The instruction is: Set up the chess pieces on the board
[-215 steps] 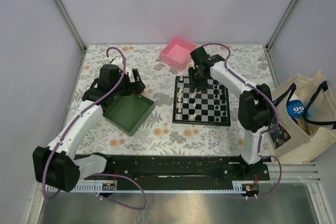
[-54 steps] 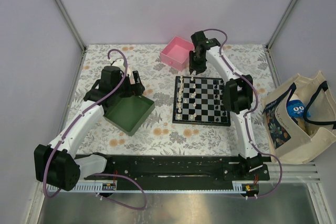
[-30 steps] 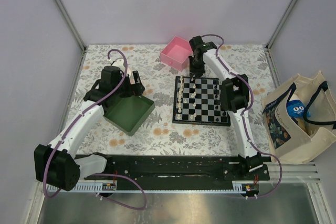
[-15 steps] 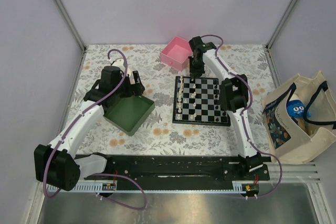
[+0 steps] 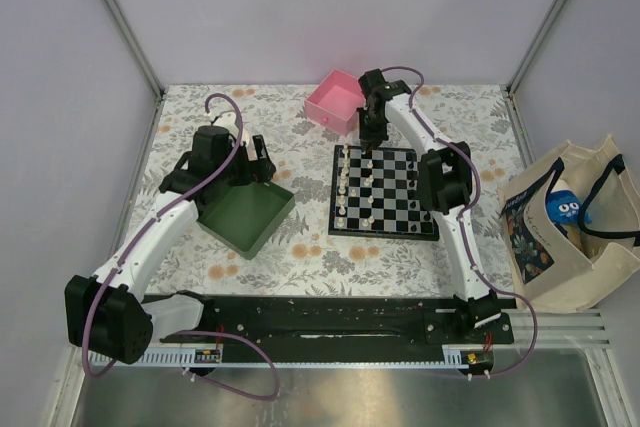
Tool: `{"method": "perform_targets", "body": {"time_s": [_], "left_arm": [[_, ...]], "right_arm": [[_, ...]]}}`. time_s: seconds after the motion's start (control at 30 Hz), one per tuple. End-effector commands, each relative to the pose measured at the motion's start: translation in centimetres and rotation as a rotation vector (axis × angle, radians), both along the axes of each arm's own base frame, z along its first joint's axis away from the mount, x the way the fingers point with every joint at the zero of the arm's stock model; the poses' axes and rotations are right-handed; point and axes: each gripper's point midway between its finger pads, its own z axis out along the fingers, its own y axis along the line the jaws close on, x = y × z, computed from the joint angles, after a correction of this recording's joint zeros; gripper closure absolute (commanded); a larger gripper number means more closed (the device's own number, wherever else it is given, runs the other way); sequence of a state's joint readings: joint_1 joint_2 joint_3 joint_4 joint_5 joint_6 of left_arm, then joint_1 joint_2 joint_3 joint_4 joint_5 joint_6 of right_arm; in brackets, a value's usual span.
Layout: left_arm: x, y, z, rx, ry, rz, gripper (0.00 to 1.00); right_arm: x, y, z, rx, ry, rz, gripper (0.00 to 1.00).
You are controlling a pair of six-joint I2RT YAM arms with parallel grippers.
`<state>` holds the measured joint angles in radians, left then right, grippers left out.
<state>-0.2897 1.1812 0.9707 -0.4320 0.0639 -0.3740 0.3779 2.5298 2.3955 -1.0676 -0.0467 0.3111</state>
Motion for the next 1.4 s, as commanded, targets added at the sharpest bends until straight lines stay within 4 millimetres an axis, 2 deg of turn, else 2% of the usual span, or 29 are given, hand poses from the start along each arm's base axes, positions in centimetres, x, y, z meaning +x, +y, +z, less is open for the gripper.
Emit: {"method": "perform_targets", "body": {"time_s": [0.0,0.23,0.5,0.77,1.03,1.2,1.37], "left_arm": [[0.3,-0.4,1.0,-0.019,-0.041,-0.011,0.01],[0.4,-0.3,1.1,-0.019,-0.044,-0.008,0.01],[0.4,-0.5,1.0,-0.021,-0.04,-0.015,0.01],[0.5,-0.5,0.9,-0.018,-0.036,-0.014,0.01],[0.5,-0.4,0.7,-0.016,-0.029,-0.015,0.01],[0.4,-0.4,0.7,-0.017,-0.03,-0.016,0.01],[0.4,-0.4,0.8,-0.017,-0.03,-0.016,0.01]], "right_arm": [[0.2,1.9,3.0,0.049,-0.06,0.034,0.88],[-0.4,3.0,2.2,0.049,-0.043,0.051,0.87],[-0.2,3.0,1.0,0.031,-0.039,0.041,0.87],[0.1,2.9,0.6,0.022,-0.043,0.04,0.78],[0.1,3.1,0.3,0.029,-0.036,0.04,0.77],[0.0,3.3,0.8,0.045,-0.038,0.046,0.71],[0.0,3.5,2.8,0.064,-0.066,0.05,0.6]]}}
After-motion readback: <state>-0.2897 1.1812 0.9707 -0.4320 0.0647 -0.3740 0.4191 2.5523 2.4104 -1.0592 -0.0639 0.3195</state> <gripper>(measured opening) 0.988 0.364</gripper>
